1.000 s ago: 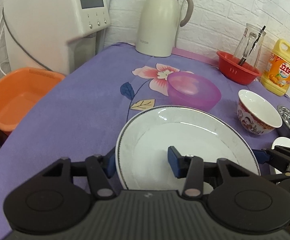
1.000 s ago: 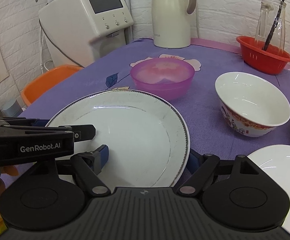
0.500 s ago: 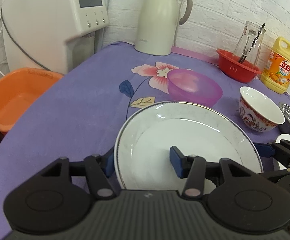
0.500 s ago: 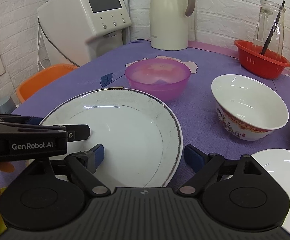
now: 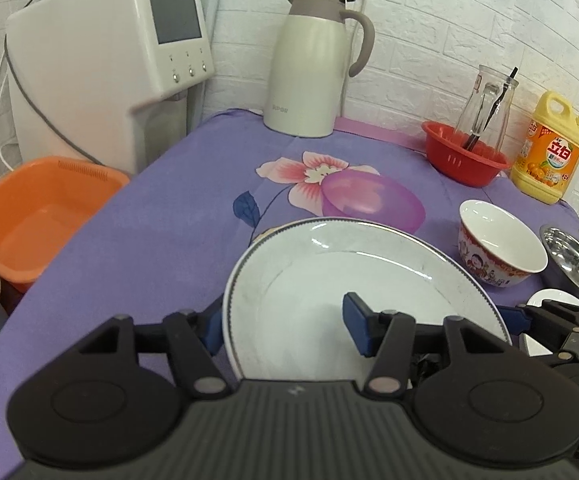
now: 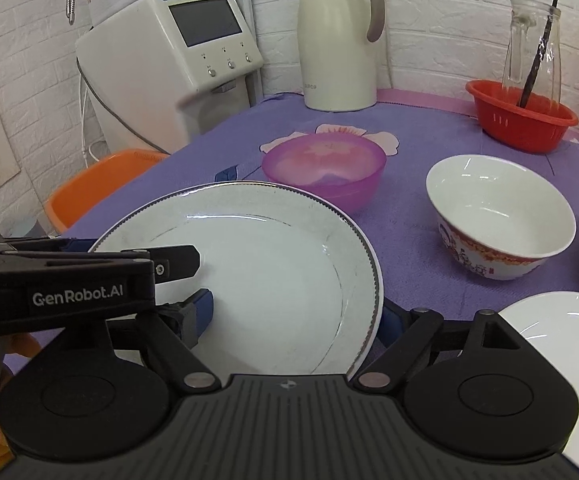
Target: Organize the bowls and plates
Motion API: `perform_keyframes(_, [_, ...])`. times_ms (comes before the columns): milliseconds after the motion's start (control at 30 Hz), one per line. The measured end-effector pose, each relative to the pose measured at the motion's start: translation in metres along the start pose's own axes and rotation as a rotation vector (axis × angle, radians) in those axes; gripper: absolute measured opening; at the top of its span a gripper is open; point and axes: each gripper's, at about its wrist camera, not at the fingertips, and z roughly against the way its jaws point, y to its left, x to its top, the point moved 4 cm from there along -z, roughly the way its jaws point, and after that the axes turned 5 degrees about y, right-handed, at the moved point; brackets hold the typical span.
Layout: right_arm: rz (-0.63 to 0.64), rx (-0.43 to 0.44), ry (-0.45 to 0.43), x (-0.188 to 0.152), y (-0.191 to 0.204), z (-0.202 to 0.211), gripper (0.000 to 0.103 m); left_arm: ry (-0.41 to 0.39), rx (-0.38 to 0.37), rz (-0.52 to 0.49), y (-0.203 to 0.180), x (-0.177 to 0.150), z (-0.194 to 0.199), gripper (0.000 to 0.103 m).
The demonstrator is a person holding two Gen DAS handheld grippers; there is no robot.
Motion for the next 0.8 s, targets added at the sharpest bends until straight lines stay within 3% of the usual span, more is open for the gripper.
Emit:
perform_keyframes(400, [-0.005, 0.033, -0.051, -0.001, 0.016, 0.031, 0.103, -0.062, -0.003, -0.001, 0.0, -0.006, 0.052, 0.055])
perform_keyframes(800, [-0.024, 0.0, -0.056, -0.07, 0.043, 0.099, 0.103, -0.018, -0.053, -0.014, -0.008, -0.082, 0.106, 0.056])
